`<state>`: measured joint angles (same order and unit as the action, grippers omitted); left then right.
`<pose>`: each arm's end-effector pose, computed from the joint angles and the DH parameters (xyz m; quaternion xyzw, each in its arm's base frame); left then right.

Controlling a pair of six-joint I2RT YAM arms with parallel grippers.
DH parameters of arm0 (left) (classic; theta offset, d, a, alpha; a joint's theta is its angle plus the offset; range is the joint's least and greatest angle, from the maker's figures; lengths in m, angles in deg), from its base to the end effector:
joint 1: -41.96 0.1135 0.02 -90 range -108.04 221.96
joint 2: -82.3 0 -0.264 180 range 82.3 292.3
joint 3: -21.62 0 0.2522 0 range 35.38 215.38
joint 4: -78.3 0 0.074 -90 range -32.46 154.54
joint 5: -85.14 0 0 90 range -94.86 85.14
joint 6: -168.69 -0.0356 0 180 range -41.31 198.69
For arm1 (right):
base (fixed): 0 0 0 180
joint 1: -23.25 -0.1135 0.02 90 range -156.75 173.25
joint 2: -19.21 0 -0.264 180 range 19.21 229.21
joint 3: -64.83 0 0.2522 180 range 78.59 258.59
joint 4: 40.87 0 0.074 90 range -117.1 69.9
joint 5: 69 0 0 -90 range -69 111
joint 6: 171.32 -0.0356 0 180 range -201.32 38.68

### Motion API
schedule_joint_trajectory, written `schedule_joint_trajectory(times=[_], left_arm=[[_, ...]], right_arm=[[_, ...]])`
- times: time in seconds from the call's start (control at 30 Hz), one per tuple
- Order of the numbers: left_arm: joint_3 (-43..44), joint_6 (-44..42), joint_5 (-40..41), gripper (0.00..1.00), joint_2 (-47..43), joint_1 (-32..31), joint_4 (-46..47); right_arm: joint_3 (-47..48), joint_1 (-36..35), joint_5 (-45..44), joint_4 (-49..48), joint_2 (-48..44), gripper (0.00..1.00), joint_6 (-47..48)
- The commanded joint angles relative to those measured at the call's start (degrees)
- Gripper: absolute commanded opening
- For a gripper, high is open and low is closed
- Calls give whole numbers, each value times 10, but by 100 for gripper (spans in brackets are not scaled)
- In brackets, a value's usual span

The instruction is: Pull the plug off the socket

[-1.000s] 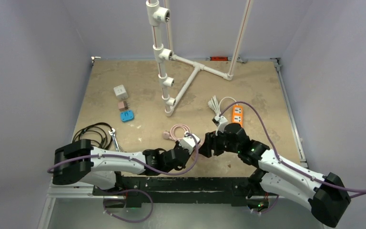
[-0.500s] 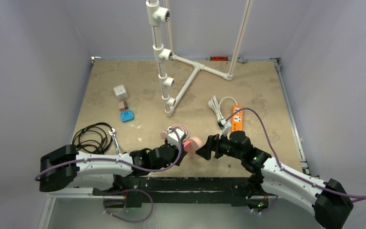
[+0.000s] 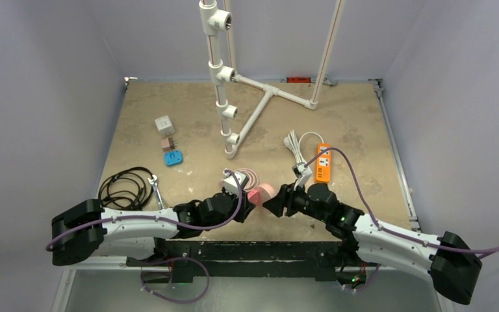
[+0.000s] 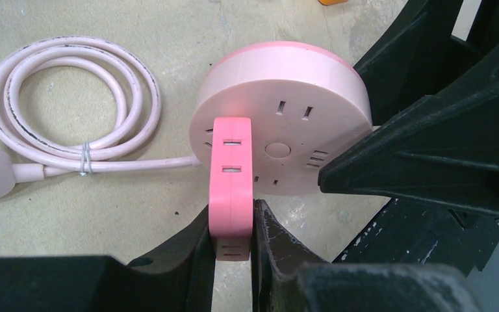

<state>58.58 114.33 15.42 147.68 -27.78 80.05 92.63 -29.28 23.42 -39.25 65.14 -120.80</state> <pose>0.0905 -0.2094 0.1853 0.1573 0.8281 -0.3202 0.4324 0.1078 0.1431 0.1877 -0.1050 0.8110 0.4258 0.3871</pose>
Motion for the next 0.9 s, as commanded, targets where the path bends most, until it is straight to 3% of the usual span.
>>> schedule_joint_trajectory(times=[0.0,0.17,0.6,0.77,0.87], left_arm=[[-8,32,-24,0,-15,6,61],[-20,38,-41,0,-18,10,87],[-28,49,-58,0,-25,15,101],[-32,50,-55,0,-33,18,100],[-32,41,-57,0,-35,21,95]], right_arm=[[-6,-16,-34,-57,8,54,-20],[-8,-20,-47,-60,9,50,-20],[-6,-20,-61,-71,39,53,-12],[-10,-20,-63,-72,40,39,-12],[-6,-20,-81,-54,38,23,-8]])
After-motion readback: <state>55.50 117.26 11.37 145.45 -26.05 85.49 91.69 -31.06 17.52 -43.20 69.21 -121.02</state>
